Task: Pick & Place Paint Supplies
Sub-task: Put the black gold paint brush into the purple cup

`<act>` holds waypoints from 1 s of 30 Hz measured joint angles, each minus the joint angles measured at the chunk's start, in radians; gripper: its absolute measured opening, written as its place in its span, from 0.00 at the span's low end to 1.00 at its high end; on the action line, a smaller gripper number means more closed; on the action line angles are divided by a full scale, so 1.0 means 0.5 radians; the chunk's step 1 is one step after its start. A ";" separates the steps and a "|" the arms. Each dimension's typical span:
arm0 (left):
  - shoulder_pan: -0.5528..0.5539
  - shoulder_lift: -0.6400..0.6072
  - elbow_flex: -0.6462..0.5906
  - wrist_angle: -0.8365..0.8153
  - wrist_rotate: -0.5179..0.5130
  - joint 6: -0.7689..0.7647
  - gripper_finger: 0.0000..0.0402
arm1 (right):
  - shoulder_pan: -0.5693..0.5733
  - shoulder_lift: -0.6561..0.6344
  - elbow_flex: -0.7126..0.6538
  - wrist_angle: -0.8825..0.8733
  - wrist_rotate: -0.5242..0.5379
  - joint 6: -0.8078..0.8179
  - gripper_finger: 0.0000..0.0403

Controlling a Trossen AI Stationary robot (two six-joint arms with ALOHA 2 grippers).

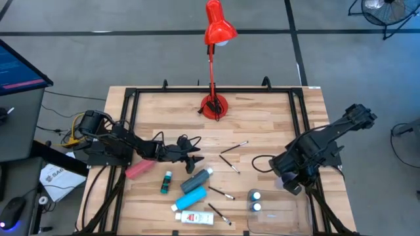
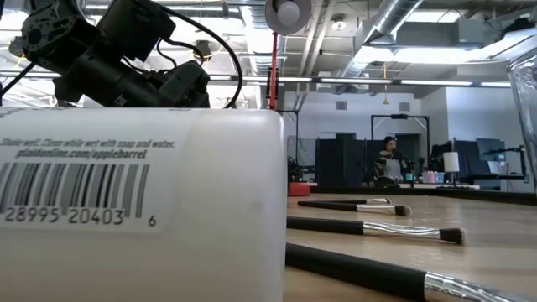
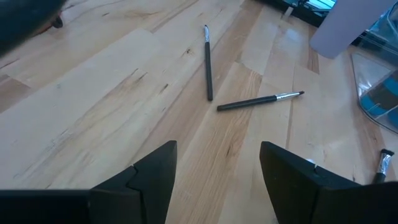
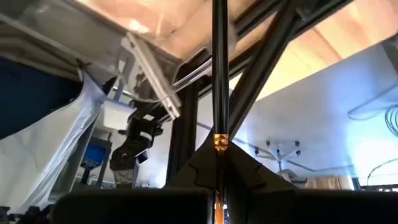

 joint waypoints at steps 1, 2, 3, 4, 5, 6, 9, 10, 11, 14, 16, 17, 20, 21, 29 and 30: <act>0.000 0.000 0.000 0.000 0.000 0.000 0.52 | 0.000 -0.001 -0.033 0.001 -0.009 -0.001 0.01; 0.000 0.000 0.000 0.001 0.001 0.000 0.52 | -0.002 -0.004 -0.072 0.000 -0.032 -0.007 0.01; 0.000 0.000 0.000 0.000 0.000 0.000 0.52 | -0.002 -0.005 -0.106 -0.005 -0.062 -0.027 0.01; 0.000 0.000 0.000 0.000 0.000 0.000 0.52 | -0.002 -0.005 -0.137 -0.003 -0.092 -0.058 0.01; 0.000 0.000 0.000 0.000 0.001 0.000 0.52 | -0.002 -0.005 -0.162 0.000 -0.118 -0.089 0.01; 0.000 0.000 0.000 0.000 0.000 0.000 0.52 | -0.002 -0.005 -0.188 0.000 -0.140 -0.117 0.01; 0.000 0.000 0.000 0.000 0.000 0.000 0.52 | -0.028 -0.005 -0.243 -0.001 -0.158 -0.185 0.02; 0.000 0.000 0.000 0.000 0.000 0.000 0.52 | -0.041 -0.005 -0.250 -0.001 -0.157 -0.203 0.02; 0.000 0.000 0.000 0.000 0.000 0.000 0.52 | -0.053 -0.005 -0.253 -0.001 -0.155 -0.218 0.02; 0.000 0.000 0.000 0.000 0.000 0.000 0.52 | -0.087 -0.005 -0.256 0.000 -0.137 -0.260 0.02; 0.000 0.000 0.000 0.000 0.000 0.001 0.52 | -0.113 -0.005 -0.256 -0.001 -0.116 -0.276 0.02; 0.000 0.000 0.000 0.000 0.000 0.000 0.52 | -0.125 -0.005 -0.256 0.000 -0.106 -0.289 0.02; 0.000 0.000 0.000 0.000 0.000 0.001 0.52 | -0.150 -0.005 -0.256 -0.001 -0.102 -0.301 0.02; 0.000 0.000 0.000 0.000 0.000 0.001 0.52 | -0.159 -0.005 -0.256 -0.001 -0.102 -0.305 0.03; 0.000 0.000 0.000 0.000 0.000 0.001 0.52 | -0.199 -0.005 -0.256 0.000 -0.100 -0.324 0.12; 0.000 0.000 0.000 0.000 0.000 0.001 0.52 | -0.199 -0.005 -0.256 -0.001 -0.100 -0.341 0.13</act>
